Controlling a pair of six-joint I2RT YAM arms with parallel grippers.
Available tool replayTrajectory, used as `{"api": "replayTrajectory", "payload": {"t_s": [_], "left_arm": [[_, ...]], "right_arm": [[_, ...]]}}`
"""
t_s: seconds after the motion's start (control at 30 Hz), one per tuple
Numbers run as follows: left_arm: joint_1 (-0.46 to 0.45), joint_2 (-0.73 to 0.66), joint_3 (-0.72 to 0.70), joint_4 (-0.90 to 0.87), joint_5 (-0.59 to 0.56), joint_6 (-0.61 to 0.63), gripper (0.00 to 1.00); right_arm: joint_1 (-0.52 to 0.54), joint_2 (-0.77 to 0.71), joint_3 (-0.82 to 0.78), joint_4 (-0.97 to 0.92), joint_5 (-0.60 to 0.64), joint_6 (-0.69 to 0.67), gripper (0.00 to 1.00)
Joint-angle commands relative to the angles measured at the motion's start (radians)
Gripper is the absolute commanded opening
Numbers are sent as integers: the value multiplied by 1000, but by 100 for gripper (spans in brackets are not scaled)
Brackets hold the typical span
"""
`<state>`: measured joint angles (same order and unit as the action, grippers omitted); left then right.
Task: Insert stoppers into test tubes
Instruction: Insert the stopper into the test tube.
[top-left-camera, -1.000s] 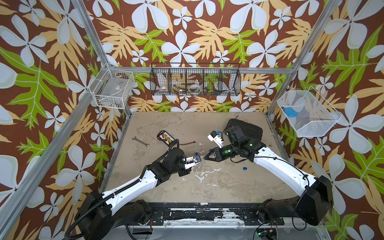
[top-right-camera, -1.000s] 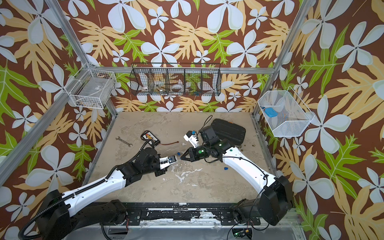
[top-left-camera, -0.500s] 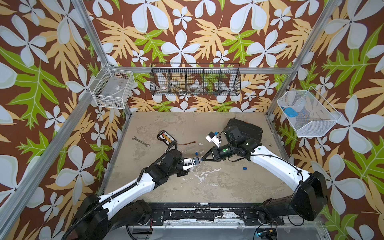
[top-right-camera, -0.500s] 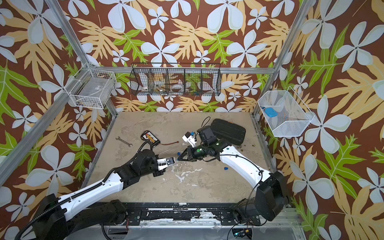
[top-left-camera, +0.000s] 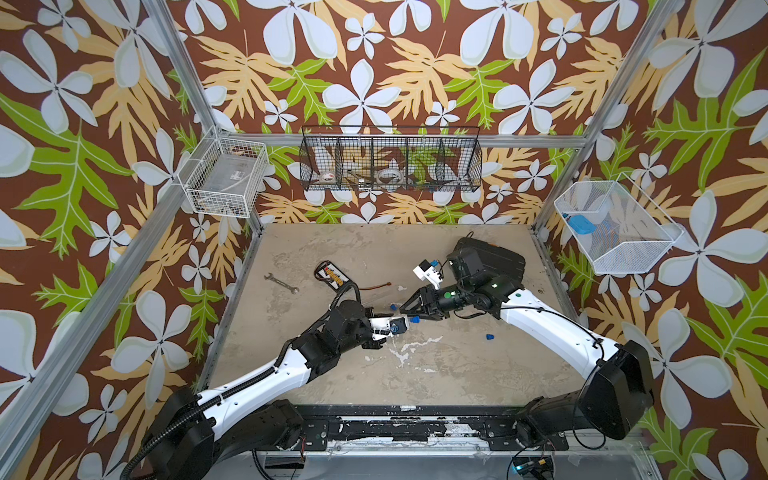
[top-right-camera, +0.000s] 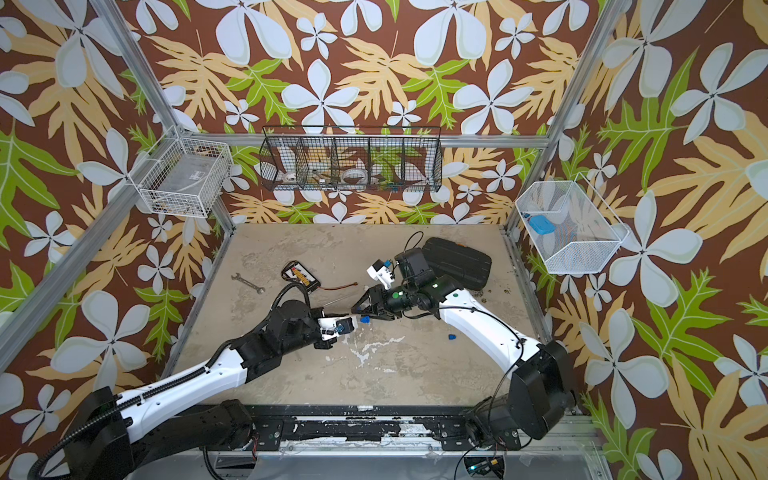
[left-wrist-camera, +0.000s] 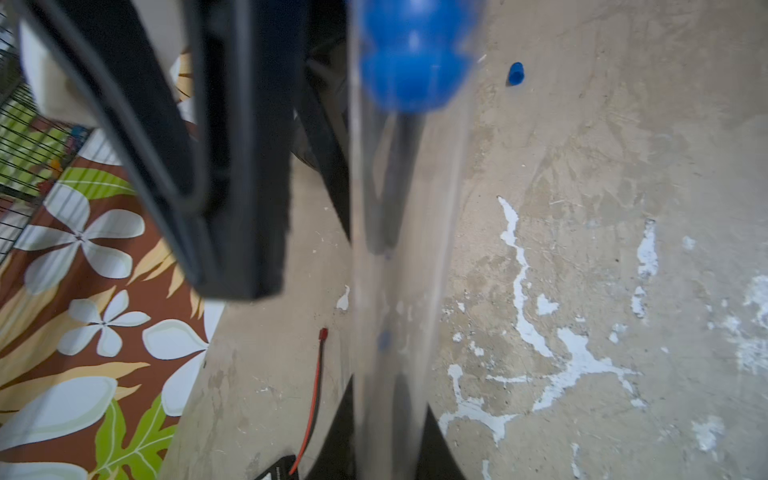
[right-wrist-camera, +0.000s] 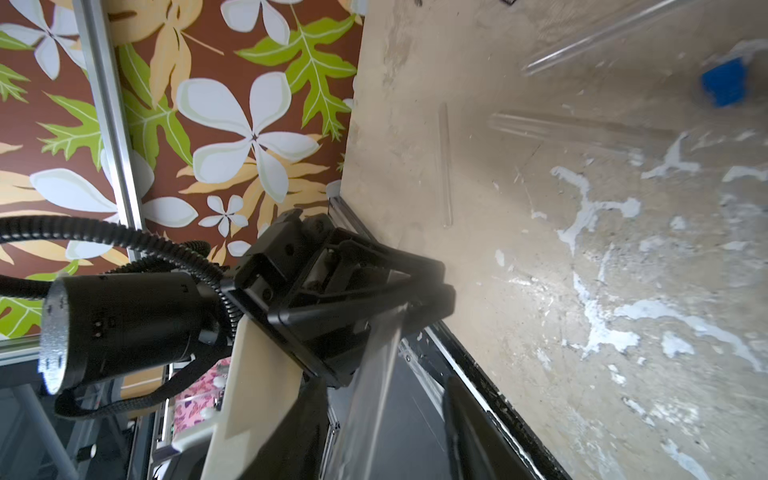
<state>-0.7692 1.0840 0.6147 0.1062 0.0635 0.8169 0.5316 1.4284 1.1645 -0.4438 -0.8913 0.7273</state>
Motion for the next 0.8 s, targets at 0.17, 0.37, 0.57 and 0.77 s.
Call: {"api": "replayTrajectory", "payload": {"t_s": [0.17, 0.37, 0.57, 0.77], "left_arm": [[12, 45, 23, -83, 33, 1, 0], [65, 88, 66, -202, 219, -81, 0], [68, 124, 100, -279, 365, -92, 0], [68, 161, 133, -320, 453, -105, 0]], "right_arm": [[-138, -151, 14, -136, 30, -185, 76], [-122, -287, -26, -216, 360, -667, 65], [112, -532, -260, -33, 487, -1233, 61], [235, -503, -277, -76, 558, -1461, 61]]}}
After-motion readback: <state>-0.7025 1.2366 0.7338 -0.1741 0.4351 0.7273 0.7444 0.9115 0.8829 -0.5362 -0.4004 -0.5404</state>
